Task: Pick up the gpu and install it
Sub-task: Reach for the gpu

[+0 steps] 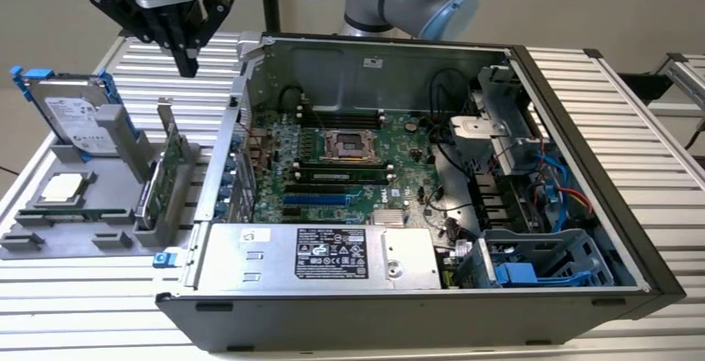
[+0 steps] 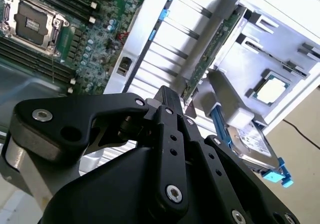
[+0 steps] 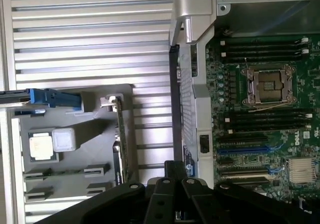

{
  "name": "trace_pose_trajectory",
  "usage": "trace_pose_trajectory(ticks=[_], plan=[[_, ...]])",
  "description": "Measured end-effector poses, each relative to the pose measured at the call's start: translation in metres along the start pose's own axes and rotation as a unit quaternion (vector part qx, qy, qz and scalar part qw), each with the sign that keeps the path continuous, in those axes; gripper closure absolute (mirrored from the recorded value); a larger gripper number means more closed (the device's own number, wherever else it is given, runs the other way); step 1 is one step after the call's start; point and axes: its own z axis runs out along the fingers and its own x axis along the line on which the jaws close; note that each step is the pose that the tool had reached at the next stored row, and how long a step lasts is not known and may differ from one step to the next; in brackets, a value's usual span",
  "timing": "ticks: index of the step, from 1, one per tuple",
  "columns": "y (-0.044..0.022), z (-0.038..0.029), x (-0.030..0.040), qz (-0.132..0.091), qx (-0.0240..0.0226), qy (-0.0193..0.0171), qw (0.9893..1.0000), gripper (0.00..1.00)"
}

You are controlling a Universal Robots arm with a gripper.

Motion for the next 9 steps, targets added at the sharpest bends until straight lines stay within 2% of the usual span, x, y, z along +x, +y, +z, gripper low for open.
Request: trace_pose_trajectory(ticks=[9], plan=[[-0.0005, -0.0001, 0.0069, 0.000, 0.0000, 0.0000, 1.0000, 1.00]])
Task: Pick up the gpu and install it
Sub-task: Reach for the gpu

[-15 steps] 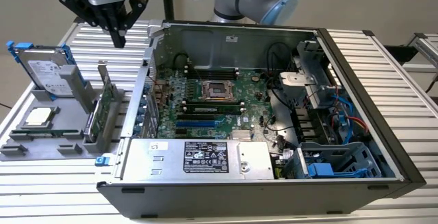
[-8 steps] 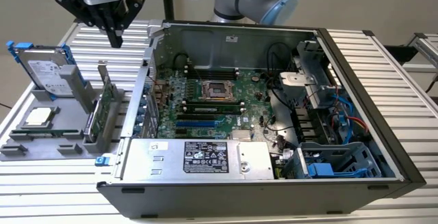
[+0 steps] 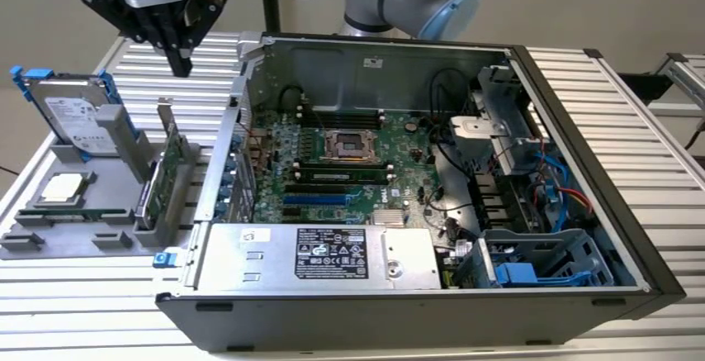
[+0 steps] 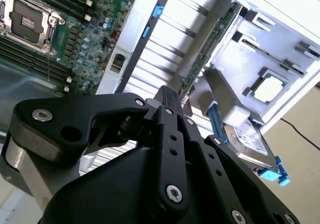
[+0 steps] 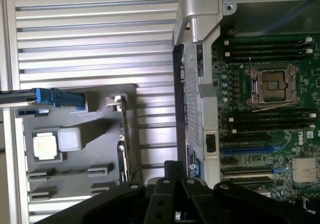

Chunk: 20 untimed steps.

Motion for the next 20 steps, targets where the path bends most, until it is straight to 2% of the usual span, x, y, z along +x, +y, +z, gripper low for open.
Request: trace_pose_trajectory(ticks=[20], plan=[[-0.0012, -0.0004, 0.0140, 0.000, 0.0000, 0.0000, 1.0000, 1.00]])
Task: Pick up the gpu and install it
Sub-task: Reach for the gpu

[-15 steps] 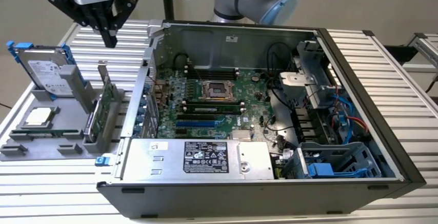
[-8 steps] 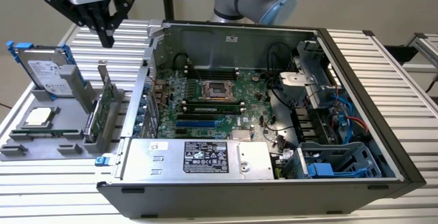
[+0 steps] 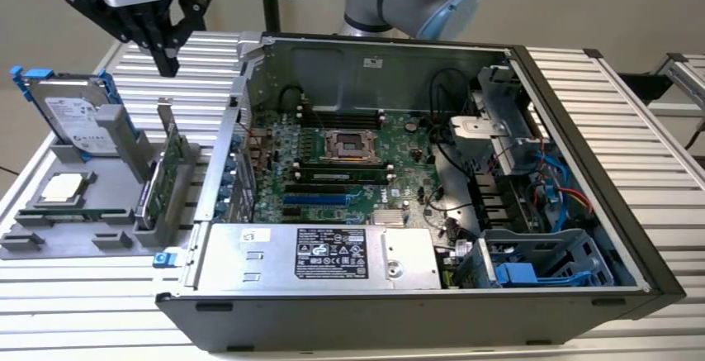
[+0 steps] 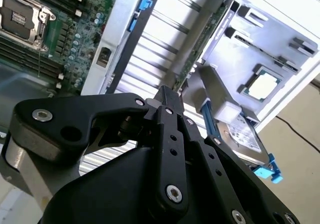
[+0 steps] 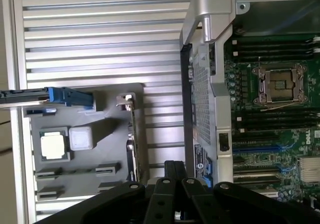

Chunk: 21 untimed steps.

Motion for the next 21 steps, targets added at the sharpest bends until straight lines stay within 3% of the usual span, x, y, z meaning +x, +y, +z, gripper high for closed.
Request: trace_pose_trajectory(ticks=[21], plan=[[-0.0006, -0.0002, 0.0078, 0.000, 0.0000, 0.0000, 1.0000, 1.00]])
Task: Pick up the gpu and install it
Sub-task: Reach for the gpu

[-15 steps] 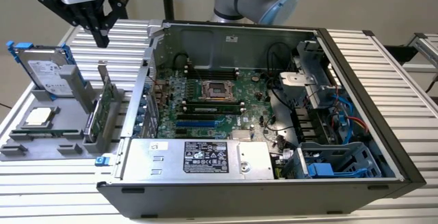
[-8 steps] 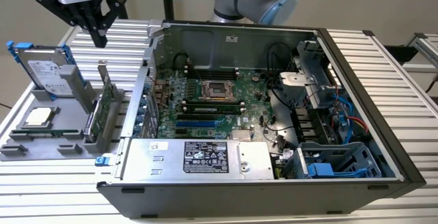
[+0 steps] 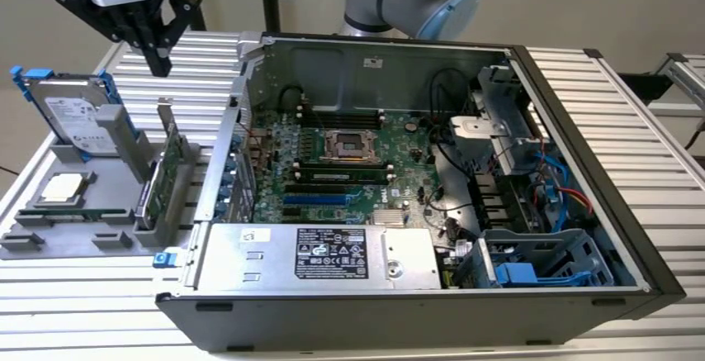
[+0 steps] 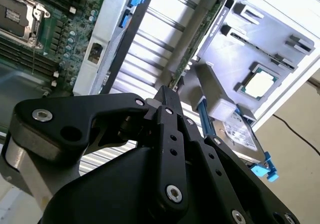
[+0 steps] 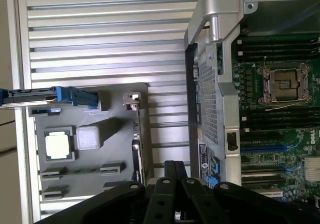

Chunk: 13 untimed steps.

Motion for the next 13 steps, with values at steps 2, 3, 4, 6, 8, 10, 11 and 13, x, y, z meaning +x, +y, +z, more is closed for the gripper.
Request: trace_pose_trajectory(ticks=[2, 3, 4, 6, 8, 10, 11, 13], plan=[[0.0000, 0.0000, 0.0002, 0.000, 0.0000, 0.0000, 1.0000, 1.00], [0.0000, 0.0000, 0.0002, 0.000, 0.0000, 0.0000, 1.0000, 1.00], [0.0000, 0.0000, 0.0003, 0.000, 0.0000, 0.0000, 1.0000, 1.00], [0.0000, 0.0000, 0.0004, 0.000, 0.0000, 0.0000, 1.0000, 1.00], [-0.0001, -0.0001, 0.0009, 0.000, 0.0000, 0.0000, 1.0000, 1.00], [-0.0003, -0.0001, 0.0023, 0.000, 0.0000, 0.0000, 1.0000, 1.00], [-0.0007, -0.0001, 0.0034, 0.000, 0.0000, 0.0000, 1.0000, 1.00], [-0.0012, -0.0002, 0.0062, 0.000, 0.0000, 0.0000, 1.0000, 1.00]])
